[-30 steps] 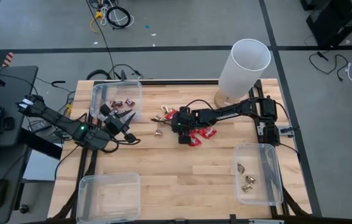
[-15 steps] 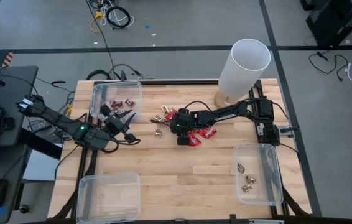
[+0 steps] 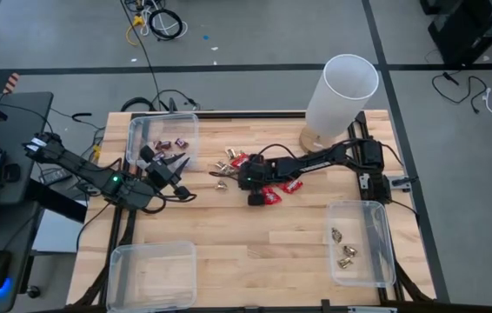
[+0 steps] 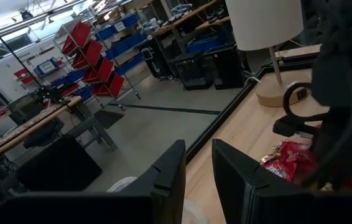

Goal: Sort candy
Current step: Put the gold chocolate into the bottom right transparent bin

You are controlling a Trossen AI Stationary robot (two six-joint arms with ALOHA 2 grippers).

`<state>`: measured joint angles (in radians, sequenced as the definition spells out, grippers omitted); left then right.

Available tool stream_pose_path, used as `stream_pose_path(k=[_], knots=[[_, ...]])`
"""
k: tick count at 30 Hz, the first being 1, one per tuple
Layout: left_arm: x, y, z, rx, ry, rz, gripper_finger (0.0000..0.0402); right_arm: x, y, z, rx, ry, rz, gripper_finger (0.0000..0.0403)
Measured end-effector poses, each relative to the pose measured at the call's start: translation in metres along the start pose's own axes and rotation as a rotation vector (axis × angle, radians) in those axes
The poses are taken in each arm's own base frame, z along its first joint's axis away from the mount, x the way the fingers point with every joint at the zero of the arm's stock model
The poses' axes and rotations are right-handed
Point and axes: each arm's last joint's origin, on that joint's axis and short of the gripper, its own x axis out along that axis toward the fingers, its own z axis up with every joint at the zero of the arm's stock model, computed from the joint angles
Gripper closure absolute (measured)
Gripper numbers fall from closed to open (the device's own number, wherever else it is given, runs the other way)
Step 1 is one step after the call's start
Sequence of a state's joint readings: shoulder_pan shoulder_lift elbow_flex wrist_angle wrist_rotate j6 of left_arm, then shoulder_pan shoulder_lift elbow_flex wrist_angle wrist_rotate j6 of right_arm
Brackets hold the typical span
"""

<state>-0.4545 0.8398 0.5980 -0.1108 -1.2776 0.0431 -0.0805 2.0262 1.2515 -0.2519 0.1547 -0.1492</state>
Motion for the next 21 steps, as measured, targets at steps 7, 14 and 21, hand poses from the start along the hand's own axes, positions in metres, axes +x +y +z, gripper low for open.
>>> stream_pose_path(k=[7, 14, 21], knots=[[0.000, 0.000, 0.000, -0.012, 0.000, 0.000, 0.0319, -0.042, 0.000, 0.018, 0.037, -0.111, 0.006, 0.0382], [0.000, -0.001, 0.000, -0.026, -0.001, -0.032, 0.0319, -0.109, -0.001, 0.028, 0.095, -0.214, 0.033, 0.0385], [0.000, -0.001, 0.001, -0.040, -0.005, -0.041, 0.0319, -0.182, -0.001, 0.020, 0.170, -0.269, 0.065, 0.0389]])
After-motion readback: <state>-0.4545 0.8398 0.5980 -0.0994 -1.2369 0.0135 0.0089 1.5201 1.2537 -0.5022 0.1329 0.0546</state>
